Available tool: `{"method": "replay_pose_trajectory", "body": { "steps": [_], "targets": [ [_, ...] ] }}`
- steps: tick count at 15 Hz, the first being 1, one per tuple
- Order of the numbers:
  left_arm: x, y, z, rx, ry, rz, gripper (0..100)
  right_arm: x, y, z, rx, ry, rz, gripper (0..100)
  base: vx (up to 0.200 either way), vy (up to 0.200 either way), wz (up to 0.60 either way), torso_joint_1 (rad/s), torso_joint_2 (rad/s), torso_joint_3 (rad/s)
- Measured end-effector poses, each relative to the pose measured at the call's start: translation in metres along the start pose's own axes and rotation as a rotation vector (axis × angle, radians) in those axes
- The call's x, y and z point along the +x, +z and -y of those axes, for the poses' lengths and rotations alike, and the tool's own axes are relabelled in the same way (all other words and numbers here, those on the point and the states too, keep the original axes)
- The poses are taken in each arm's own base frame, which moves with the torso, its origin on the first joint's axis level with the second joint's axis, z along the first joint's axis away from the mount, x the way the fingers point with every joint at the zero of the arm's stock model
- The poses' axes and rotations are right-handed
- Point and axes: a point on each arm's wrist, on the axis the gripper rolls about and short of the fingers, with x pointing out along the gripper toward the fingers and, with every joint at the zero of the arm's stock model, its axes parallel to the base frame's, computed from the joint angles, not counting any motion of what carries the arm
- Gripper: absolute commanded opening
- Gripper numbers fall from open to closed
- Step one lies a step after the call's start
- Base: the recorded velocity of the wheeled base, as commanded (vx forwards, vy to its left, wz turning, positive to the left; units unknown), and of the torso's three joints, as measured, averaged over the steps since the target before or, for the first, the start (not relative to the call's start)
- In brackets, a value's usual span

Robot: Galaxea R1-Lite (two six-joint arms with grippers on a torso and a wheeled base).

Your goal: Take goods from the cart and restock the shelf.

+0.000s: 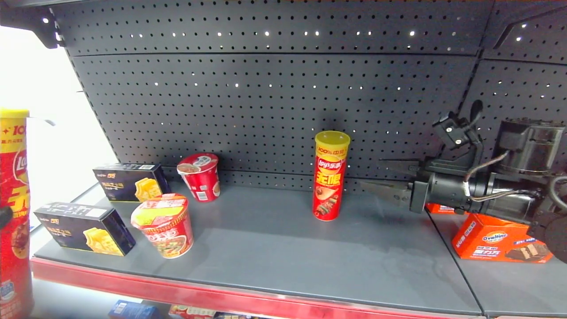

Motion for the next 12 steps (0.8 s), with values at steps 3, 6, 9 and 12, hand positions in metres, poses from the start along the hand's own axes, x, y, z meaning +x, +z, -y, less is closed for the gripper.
{"method": "replay_pose_trajectory", "body": {
  "steps": [3, 6, 9, 12],
  "targets": [
    [0.000, 0.000, 0.000, -0.025, -0.013, 0.002, 0, 0.023, -0.008, 0.013, 0.010, 0.058, -0.020, 100, 0.000, 0.000, 0.00, 0.000, 0.00, 0.000],
    [0.000, 0.000, 0.001, -0.035, -0.031, 0.001, 0, 0.043, -0.022, 0.027, 0.029, 0.067, -0.050, 100, 0.000, 0.000, 0.00, 0.000, 0.00, 0.000],
    [0.001, -0.002, 0.001, -0.035, -0.044, -0.004, 0, 0.055, -0.032, 0.040, 0.044, 0.054, -0.068, 100, 0.000, 0.000, 0.00, 0.000, 0.00, 0.000],
    [0.001, -0.005, 0.001, -0.035, -0.046, -0.017, 0, 0.064, -0.041, 0.049, 0.055, 0.048, -0.084, 100, 0.000, 0.000, 0.00, 0.000, 0.00, 0.000]
  ]
}}
